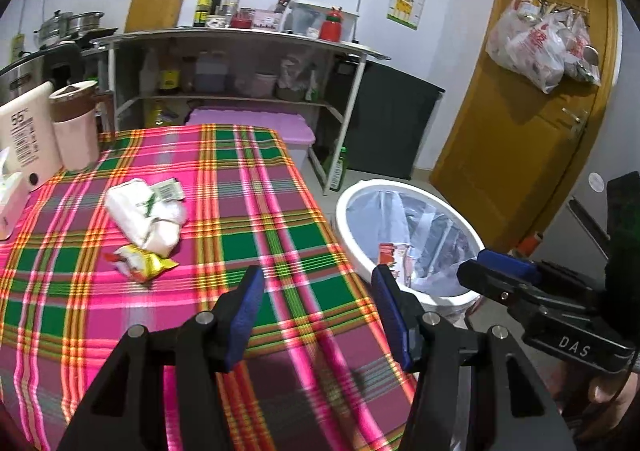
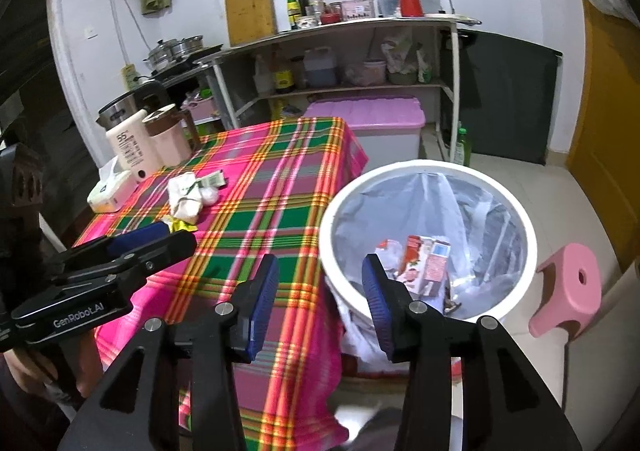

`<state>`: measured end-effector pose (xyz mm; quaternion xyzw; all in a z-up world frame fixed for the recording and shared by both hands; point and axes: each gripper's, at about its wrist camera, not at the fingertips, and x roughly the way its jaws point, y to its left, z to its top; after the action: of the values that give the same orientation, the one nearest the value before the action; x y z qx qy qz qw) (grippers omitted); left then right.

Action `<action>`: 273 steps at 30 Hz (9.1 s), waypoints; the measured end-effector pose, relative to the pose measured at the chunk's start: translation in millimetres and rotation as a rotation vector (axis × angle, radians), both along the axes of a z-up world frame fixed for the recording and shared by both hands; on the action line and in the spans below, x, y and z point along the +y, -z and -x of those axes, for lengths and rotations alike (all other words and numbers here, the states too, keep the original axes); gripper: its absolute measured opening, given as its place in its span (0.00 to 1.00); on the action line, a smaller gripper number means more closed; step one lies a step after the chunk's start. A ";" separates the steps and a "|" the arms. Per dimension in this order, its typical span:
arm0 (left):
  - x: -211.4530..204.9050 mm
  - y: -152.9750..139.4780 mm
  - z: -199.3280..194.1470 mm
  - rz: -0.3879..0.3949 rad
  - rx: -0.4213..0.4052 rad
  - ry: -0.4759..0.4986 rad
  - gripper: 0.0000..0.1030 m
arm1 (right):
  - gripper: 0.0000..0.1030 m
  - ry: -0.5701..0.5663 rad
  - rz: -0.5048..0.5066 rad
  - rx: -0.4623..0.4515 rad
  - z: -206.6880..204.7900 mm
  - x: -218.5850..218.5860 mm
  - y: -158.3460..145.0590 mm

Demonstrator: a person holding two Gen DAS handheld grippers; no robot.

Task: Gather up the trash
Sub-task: 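Move both tools back toward the remaining trash on the table, then grasp the yellow snack wrapper with the left tool while the right tool reaches toward the white paper bag, then close the right tool on the white paper bag, then carry the yellow wrapper and white paper bag over the trash bin with both tools, then open both tools to drop the wrapper and paper bag into the bin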

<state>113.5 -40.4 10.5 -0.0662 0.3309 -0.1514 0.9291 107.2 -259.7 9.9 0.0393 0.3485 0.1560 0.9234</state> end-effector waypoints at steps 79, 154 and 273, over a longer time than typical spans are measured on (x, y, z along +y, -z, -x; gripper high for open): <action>132.8 61.6 -44.7 0.069 0.146 -0.286 0.39 | 0.43 -0.227 0.041 0.141 -69.8 109.4 43.8; 167.2 53.1 1.1 0.114 0.108 -0.324 0.39 | 0.40 -0.395 -0.071 0.182 -101.6 193.2 44.5; -26.5 10.3 -45.0 0.021 0.058 0.090 0.50 | 0.45 0.030 -0.101 0.072 -36.6 -39.9 20.3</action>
<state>158.5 -66.9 0.2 -0.0655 0.3588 -0.1945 0.9106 143.8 -299.6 -10.4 0.0966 0.3724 0.1578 0.9095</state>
